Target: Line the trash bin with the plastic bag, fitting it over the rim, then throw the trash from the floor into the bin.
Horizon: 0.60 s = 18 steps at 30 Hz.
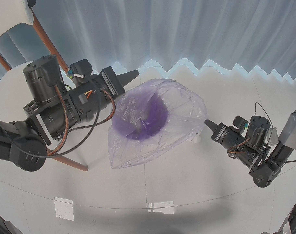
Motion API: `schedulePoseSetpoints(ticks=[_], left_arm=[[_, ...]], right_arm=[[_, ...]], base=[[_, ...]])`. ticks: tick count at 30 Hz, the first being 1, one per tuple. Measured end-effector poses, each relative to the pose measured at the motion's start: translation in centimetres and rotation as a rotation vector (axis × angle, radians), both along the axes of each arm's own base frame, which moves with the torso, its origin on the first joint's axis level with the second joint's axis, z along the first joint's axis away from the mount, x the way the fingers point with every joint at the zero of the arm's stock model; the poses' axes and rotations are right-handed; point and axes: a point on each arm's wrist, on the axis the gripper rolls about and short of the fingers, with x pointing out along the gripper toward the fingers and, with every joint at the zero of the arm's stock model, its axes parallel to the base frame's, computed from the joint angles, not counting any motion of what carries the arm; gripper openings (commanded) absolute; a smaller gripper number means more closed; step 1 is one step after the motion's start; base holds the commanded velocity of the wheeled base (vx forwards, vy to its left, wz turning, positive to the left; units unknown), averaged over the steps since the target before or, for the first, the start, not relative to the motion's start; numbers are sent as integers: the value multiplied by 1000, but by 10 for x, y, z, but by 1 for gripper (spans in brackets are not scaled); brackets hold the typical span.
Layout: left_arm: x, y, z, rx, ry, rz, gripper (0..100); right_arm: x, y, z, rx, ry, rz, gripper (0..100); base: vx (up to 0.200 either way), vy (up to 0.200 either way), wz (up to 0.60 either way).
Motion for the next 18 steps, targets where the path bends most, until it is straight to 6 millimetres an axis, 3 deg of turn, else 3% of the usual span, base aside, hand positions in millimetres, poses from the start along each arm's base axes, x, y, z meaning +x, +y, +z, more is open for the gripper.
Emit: schedulePoseSetpoints(ticks=[4,9,18], left_arm=[[-4,-4,2,-31,-36,-43,0],[-3,-7,1,65,-129,-54,0],[14,4,-34,480,-60,-30,0]], right_arm=[[-1,10,1,13,-34,28,0],[-2,25,-3,26,-84,57,0],[0,34,-13,22,-60,68,0]], base=[[0,0,0],[0,0,0],[0,0,0]])
